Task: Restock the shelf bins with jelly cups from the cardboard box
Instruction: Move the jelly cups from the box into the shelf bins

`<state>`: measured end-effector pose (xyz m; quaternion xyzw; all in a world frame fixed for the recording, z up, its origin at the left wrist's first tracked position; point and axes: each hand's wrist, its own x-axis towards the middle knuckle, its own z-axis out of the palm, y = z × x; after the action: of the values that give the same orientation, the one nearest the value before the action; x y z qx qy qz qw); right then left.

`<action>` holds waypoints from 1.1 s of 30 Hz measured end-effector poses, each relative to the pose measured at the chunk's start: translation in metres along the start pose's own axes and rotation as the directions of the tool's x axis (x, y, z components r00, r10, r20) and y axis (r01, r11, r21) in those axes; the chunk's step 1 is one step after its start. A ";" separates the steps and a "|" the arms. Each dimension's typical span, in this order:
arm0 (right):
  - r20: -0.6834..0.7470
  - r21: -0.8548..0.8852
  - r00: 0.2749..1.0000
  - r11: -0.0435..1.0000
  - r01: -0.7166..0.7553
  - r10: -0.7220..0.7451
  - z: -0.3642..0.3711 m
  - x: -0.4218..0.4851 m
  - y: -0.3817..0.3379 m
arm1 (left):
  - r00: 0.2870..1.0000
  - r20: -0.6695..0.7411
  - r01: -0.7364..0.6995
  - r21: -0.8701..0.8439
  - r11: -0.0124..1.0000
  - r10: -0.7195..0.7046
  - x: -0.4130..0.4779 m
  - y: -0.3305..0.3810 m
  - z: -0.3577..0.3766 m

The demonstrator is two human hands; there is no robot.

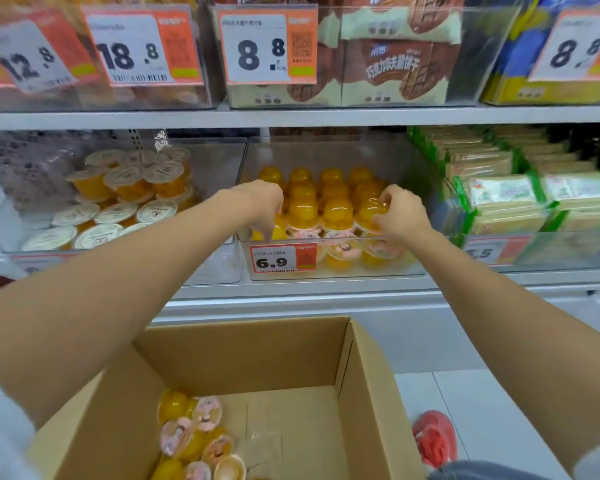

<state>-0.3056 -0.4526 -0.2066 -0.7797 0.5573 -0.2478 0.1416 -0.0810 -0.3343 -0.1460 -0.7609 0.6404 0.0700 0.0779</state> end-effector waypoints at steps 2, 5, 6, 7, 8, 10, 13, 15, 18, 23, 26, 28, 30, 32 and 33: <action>0.019 0.026 1.000 1.000 0.018 -0.018 0.000 0.000 0.006 | 0.999 0.006 -0.033 -0.034 0.999 0.033 0.002 -0.001 0.000; 0.034 0.054 0.999 0.998 0.021 -0.023 0.000 0.000 0.010 | 0.993 -0.099 -0.073 -0.089 0.993 0.064 -0.003 -0.002 0.007; 0.027 0.065 1.000 0.998 0.008 -0.010 0.000 0.000 0.009 | 0.989 -0.135 -0.067 -0.079 0.995 0.056 -0.006 -0.001 0.010; 0.021 0.072 1.000 0.997 -0.009 0.007 0.000 0.000 0.008 | 0.986 -0.160 -0.049 -0.068 0.996 0.038 -0.009 -0.001 0.014; 0.023 0.071 1.000 0.997 -0.023 0.021 0.000 -0.001 0.007 | 0.982 -0.188 -0.035 -0.057 0.998 0.023 -0.012 0.000 0.017; 0.072 0.050 0.997 0.998 -0.027 0.023 -0.001 -0.001 0.005 | 0.970 -0.243 -0.020 -0.051 0.999 0.007 -0.018 0.003 0.022; 0.133 0.008 0.991 1.000 0.027 -0.028 -0.006 -0.007 -0.001 | 0.936 -0.352 -0.031 -0.078 0.997 0.002 -0.032 0.006 0.031; 0.035 -0.005 0.994 0.994 0.108 -0.107 -0.008 -0.020 -0.011 | 0.897 -0.440 -0.048 -0.180 0.982 -0.037 -0.044 0.007 0.036; -0.173 0.010 0.964 0.979 0.205 -0.200 -0.005 -0.061 -0.038 | 0.873 -0.464 -0.064 -0.420 0.905 -0.153 -0.067 0.008 0.045; -0.001 0.083 0.933 0.930 0.358 -0.359 0.043 -0.145 -0.063 | 0.943 -0.227 0.069 -0.580 0.812 -0.242 -0.098 -0.004 0.105; 0.279 0.126 0.917 0.957 0.260 -0.286 0.089 -0.196 -0.051 | 0.960 -0.038 0.210 -0.556 0.804 -0.278 -0.118 -0.017 0.160; 0.463 0.070 0.856 0.972 0.223 -0.230 0.124 -0.225 -0.038 | 0.959 0.077 0.272 -0.528 0.805 -0.273 -0.133 -0.027 0.202; 0.622 -0.004 0.777 0.991 0.134 -0.102 0.159 -0.247 -0.023 | 0.940 0.213 0.337 -0.476 0.813 -0.265 -0.146 -0.034 0.243; 0.709 -0.042 0.705 0.999 0.004 0.026 0.194 -0.267 -0.007 | 0.907 0.337 0.387 -0.429 0.816 -0.254 -0.158 -0.040 0.282; 0.739 -0.060 0.670 0.997 -0.037 0.070 0.209 -0.278 0.001 | 0.891 0.371 0.408 -0.397 0.822 -0.263 -0.160 -0.045 0.303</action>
<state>-0.2640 -0.2035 -0.4459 -0.7993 0.4795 0.1048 0.3467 -0.0658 -0.1095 -0.4083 -0.8390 0.4395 0.3207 0.0009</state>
